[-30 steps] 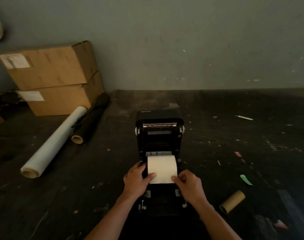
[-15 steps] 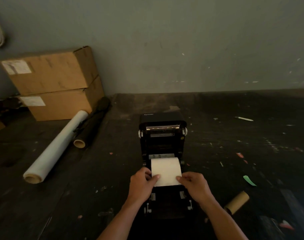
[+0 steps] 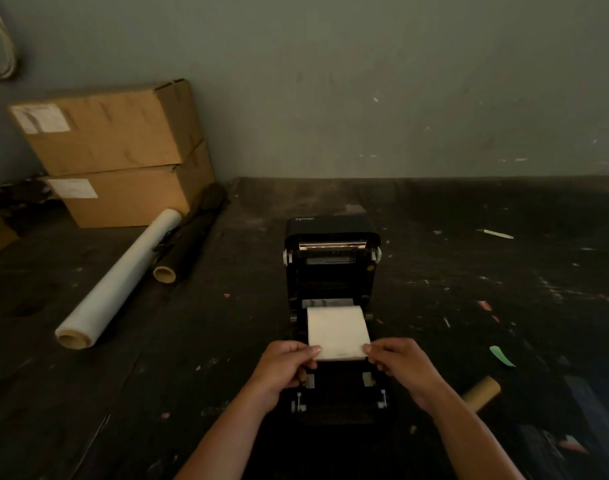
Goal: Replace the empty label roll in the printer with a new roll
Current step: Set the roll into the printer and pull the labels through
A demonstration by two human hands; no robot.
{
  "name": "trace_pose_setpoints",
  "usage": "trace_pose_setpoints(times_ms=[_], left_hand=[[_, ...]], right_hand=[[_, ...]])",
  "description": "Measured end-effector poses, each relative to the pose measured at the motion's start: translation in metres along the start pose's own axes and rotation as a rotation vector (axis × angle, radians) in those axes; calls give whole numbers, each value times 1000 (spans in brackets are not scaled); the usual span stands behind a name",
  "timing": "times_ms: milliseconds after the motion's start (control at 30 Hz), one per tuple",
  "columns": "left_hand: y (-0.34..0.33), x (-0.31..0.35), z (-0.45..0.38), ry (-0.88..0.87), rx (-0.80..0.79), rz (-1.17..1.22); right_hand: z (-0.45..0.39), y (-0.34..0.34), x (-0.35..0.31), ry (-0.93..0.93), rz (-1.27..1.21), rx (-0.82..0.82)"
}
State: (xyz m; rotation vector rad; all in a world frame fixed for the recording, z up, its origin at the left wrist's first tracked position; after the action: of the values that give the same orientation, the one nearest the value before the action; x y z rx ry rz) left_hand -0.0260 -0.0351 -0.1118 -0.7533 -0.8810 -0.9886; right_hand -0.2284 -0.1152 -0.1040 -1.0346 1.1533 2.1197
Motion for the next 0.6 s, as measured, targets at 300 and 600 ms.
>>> trace_pose_setpoints(times_ms=[300, 600], left_hand=[[0, 4, 3, -51, -87, -166], [4, -3, -7, -51, -67, -323]], right_hand=[[2, -1, -1, -16, 81, -39], [-1, -2, 5, -8, 247, -14]])
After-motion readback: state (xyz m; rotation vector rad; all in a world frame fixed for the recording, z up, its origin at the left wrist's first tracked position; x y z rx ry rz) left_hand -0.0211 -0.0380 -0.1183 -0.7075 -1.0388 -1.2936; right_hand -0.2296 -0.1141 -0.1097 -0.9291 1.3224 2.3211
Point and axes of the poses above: each hand's wrist, its own z-axis away from the middle knuckle, its own y-axis out of the back of the hand, x = y × z, the point moved 4 cm from there along -z, towards the middle knuckle, and after that the axes turned 15 degrees about z, right-handed, at the moved point
